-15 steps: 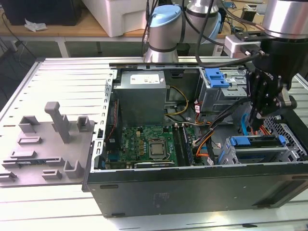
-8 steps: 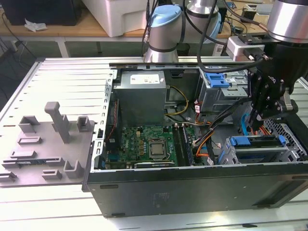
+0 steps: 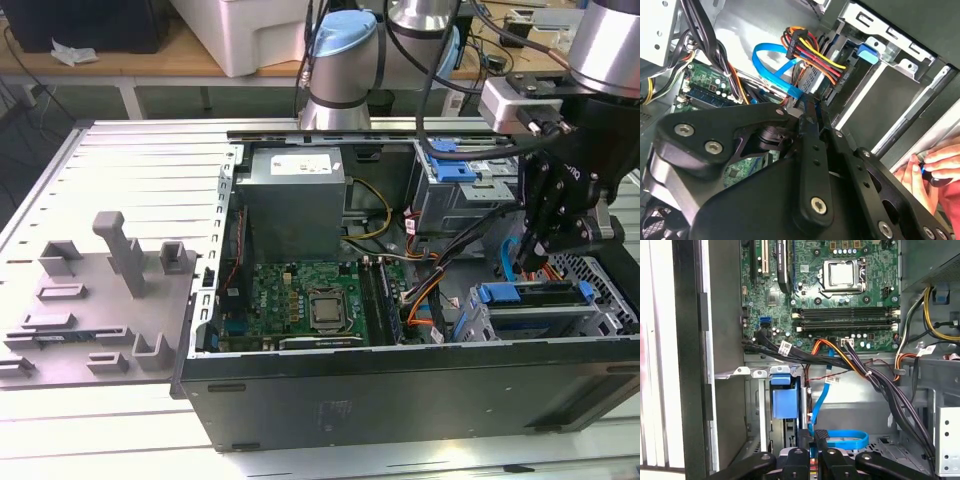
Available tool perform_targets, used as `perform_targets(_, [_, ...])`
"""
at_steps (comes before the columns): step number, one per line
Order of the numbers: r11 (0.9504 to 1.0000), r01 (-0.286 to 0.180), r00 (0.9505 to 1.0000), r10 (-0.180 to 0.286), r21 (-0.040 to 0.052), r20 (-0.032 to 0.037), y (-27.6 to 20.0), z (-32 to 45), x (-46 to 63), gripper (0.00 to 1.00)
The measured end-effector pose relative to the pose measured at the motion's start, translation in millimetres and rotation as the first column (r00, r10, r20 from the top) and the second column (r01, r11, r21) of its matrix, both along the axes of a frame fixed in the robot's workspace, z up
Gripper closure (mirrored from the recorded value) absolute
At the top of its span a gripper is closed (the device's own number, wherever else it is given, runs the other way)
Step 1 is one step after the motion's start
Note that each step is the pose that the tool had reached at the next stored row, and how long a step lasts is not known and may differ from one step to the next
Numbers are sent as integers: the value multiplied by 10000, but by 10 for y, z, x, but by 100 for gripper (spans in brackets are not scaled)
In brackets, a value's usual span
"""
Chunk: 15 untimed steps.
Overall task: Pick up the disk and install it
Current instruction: 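Insert the second disk wire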
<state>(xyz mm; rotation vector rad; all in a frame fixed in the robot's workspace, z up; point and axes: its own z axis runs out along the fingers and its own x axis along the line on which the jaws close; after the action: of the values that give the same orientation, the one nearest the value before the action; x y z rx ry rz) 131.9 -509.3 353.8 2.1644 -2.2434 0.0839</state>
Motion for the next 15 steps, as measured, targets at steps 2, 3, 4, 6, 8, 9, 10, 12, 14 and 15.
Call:
perform_targets(2, [10000, 0, 9999, 1, 43, -128, -26, 0, 44, 84])
perform_targets(3, [10000, 0, 9999, 1, 46, -165, -32, 0, 56, 84])
perform_targets(4, [10000, 0, 9997, 1, 46, -232, -41, 0, 77, 84])
perform_targets(6, [10000, 0, 9994, 1, 47, -338, -49, 0, 108, 84])
perform_targets(8, [10000, 1, 9992, 1, 47, -410, -51, 0, 118, 84])
perform_targets(9, [10000, 2, 9991, 0, 47, -419, -51, 0, 118, 84])
perform_targets(10, [10000, 3, 9991, -1, 47, -419, -51, 0, 118, 84])
perform_targets(12, [10000, 1, 9991, 1, 47, -424, -51, 0, 119, 84])
perform_targets(14, [10000, 1, 9991, 1, 47, -425, -51, 0, 120, 84])
perform_targets(15, [10000, 1, 9991, 1, 47, -428, -51, 0, 121, 84])
